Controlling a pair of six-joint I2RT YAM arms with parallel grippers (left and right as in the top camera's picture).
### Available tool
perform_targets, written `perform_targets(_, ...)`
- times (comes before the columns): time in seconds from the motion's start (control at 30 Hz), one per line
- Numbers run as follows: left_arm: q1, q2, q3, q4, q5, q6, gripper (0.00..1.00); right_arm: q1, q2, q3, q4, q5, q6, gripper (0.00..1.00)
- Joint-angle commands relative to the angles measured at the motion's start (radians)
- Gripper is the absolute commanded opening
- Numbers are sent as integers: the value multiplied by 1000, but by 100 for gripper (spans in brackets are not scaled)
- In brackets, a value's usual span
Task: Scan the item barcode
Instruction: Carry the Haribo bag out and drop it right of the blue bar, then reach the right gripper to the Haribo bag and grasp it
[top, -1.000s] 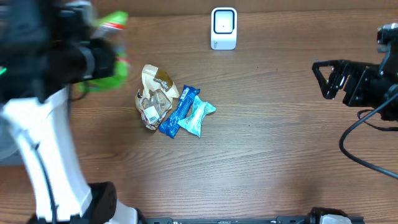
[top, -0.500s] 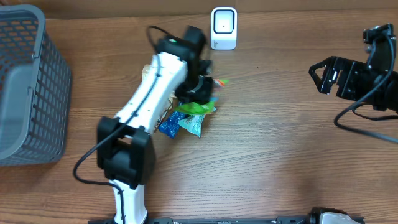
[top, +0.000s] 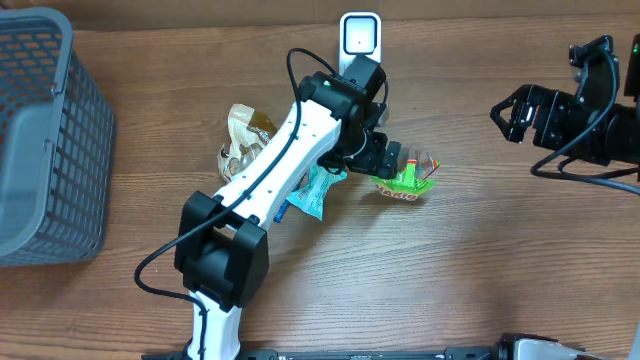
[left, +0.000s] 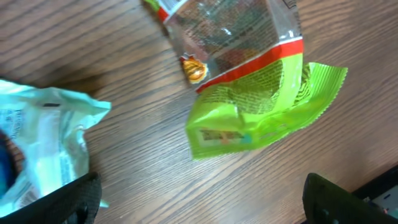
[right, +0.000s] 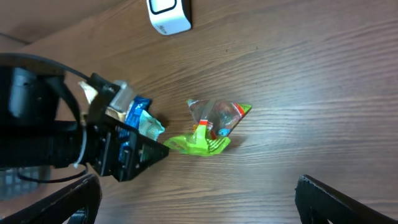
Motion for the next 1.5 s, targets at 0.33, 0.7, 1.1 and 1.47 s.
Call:
perform_targets(0.33, 370, -2, 399, -126, 4, 21, 88, 171, 208, -159, 253, -130, 107, 11)
perform_targets(0.7, 370, 0, 371, -110, -31, 55, 90, 370, 458, -260, 316, 110, 209, 4)
perform_targets(1.1, 370, 0, 371, -102, -55, 55, 91, 378, 518, -543, 541, 89, 234, 5)
perform_targets(1.47, 370, 24, 371, -103, -59, 55, 92, 378, 507, -582, 533, -77, 166, 22)
